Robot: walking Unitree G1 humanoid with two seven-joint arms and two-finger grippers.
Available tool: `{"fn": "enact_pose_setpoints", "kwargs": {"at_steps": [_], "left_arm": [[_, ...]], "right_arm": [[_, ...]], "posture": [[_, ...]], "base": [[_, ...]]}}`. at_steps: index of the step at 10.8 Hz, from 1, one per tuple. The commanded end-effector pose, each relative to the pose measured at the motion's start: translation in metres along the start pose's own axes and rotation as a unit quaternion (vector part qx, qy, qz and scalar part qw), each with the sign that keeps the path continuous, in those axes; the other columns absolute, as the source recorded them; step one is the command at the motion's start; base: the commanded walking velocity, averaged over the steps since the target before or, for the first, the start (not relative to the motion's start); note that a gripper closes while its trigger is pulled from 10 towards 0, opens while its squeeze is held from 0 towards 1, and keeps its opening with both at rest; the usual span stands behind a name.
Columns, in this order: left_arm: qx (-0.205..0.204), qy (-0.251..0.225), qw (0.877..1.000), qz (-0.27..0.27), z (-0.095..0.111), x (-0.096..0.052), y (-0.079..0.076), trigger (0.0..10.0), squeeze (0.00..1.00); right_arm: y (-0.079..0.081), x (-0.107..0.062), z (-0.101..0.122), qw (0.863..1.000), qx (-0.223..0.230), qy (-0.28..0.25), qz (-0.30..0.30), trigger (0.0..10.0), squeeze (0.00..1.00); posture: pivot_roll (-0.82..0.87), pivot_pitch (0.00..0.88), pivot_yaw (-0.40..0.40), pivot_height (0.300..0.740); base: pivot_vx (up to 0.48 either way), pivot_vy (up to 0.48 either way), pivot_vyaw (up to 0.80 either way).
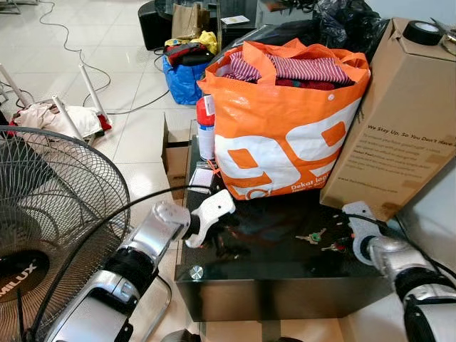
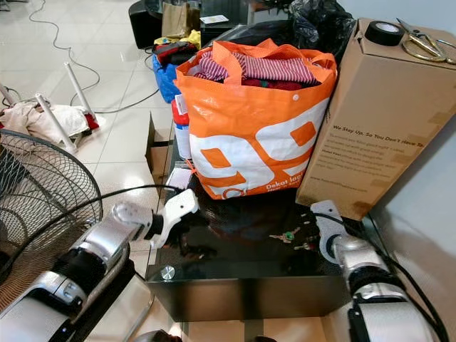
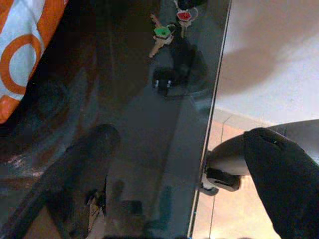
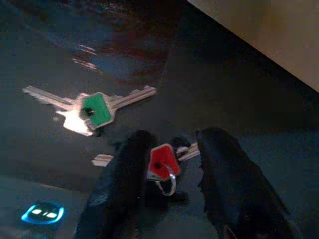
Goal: Hang keys on a hook
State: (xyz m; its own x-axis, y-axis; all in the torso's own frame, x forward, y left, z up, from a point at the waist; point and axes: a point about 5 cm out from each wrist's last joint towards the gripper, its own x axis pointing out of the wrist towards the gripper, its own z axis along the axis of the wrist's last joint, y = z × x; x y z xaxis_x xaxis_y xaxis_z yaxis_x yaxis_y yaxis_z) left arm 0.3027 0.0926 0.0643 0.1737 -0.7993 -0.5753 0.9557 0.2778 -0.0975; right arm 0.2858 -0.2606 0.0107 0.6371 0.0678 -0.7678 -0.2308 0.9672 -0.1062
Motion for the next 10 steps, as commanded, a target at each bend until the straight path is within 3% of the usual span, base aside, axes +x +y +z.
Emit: {"fn": "enact_pose_setpoints", "kwargs": {"at_steps": [1,3,4,5,8,9,10], "left_arm": [[0.008,0.002,1.0,0.006,0.004,0.0,0.003,10.0,0.0],[0.012,-0.001,1.0,0.006,0.009,0.006,0.002,10.0,0.0],[0.022,0.01,1.0,0.005,0.008,0.011,0.001,10.0,0.0],[0.035,0.028,0.999,0.004,0.005,0.013,0.0,10.0,0.0],[0.034,0.032,0.999,0.006,0.002,0.014,0.0,10.0,0.0],[0.033,0.033,0.999,0.006,0.0,0.013,0.0,10.0,0.0],[0.032,0.034,0.999,0.005,0.0,0.013,0.0,10.0,0.0]], "right_arm": [[-0.002,-0.002,-0.003,1.0,-0.005,0.007,0.008,10.0,1.0],[-0.004,-0.002,-0.009,1.0,-0.01,0.013,-0.01,10.0,1.0],[-0.001,0.0,-0.008,1.0,0.004,0.005,-0.009,10.0,0.66],[0.001,0.0,-0.008,1.0,0.002,0.007,-0.013,10.0,0.0],[0.005,0.003,-0.015,1.0,0.022,0.016,-0.014,10.0,0.0],[0.007,0.003,-0.017,0.999,0.024,0.02,-0.012,2.8,0.0],[0.009,0.004,-0.019,0.999,0.027,0.022,-0.009,0.0,0.0]], "posture": [[-0.16,0.0,-0.011,0.74],[-0.16,0.0,-0.013,0.74],[-0.17,0.0,-0.012,0.74],[-0.16,0.0,-0.012,0.74],[-0.15,0.0,-0.021,0.74],[-0.15,0.0,-0.021,0.74],[-0.15,0.0,-0.02,0.74]], "base": [[0.0,0.0,0.0],[0.0,0.0,0.0],[0.0,0.0,0.0],[0.0,0.0,0.0],[0.0,0.0,0.0],[0.0,0.0,0.0],[0.0,0.0,0.0]]}}
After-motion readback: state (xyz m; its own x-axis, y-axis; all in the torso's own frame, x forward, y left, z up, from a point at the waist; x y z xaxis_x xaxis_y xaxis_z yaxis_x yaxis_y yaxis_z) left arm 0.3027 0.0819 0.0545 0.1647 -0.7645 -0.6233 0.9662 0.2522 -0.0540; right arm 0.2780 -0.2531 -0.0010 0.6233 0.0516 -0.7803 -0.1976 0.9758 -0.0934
